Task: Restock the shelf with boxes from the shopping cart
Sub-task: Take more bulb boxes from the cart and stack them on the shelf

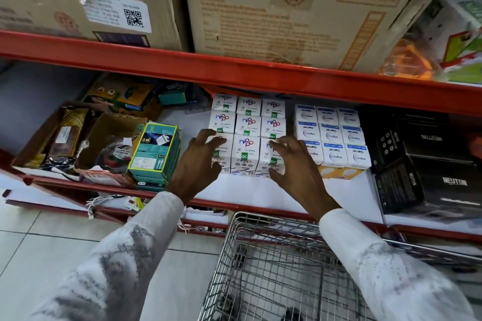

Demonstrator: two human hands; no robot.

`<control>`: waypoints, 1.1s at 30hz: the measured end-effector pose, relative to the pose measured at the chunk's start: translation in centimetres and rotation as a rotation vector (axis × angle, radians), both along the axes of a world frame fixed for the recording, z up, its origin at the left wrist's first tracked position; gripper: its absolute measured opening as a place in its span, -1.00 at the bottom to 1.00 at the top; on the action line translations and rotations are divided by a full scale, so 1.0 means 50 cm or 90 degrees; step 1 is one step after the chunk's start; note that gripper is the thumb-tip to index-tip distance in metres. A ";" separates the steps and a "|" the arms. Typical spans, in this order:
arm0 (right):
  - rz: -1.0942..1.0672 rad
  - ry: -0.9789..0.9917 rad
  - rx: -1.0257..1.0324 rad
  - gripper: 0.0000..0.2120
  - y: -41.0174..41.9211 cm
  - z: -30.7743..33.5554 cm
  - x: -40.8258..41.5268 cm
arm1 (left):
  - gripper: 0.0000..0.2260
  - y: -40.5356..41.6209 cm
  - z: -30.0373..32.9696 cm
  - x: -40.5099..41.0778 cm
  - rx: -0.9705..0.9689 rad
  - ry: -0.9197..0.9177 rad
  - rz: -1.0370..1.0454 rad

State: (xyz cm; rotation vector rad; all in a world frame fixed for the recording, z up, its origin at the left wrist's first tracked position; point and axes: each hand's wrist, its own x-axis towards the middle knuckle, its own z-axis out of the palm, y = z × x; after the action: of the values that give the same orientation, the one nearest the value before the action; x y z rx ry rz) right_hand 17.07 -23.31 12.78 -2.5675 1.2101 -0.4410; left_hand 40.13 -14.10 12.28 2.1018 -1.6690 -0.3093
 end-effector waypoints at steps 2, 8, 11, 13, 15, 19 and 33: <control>-0.042 -0.061 0.008 -0.41 0.026 -0.007 -0.010 | -0.49 0.023 -0.012 -0.001 -0.069 0.068 0.045; -0.406 -0.448 0.298 -0.53 0.118 -0.043 0.003 | -0.42 0.057 -0.053 -0.020 -0.068 0.454 0.334; -0.559 -0.617 0.614 -0.43 0.103 -0.055 0.027 | -0.39 0.044 -0.052 -0.020 -0.019 0.740 0.430; -0.582 -0.683 0.700 -0.39 0.084 -0.052 0.037 | -0.40 0.036 -0.051 -0.021 -0.029 0.805 0.421; -0.570 -0.708 0.725 -0.38 0.069 -0.050 0.044 | -0.47 0.031 -0.056 -0.022 -0.040 0.845 0.391; -0.579 -0.720 0.713 -0.48 0.050 -0.062 0.058 | -0.68 0.023 -0.059 -0.023 -0.046 0.878 0.367; -0.577 -0.729 0.697 -0.55 0.032 -0.079 0.068 | -0.64 0.010 -0.067 -0.019 -0.041 0.876 0.385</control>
State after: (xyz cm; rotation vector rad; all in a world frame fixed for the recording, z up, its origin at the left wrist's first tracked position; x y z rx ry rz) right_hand 20.49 -21.70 8.81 -0.5413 1.3830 -0.8801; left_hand 39.20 -13.61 8.94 1.5000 -0.2300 -1.1144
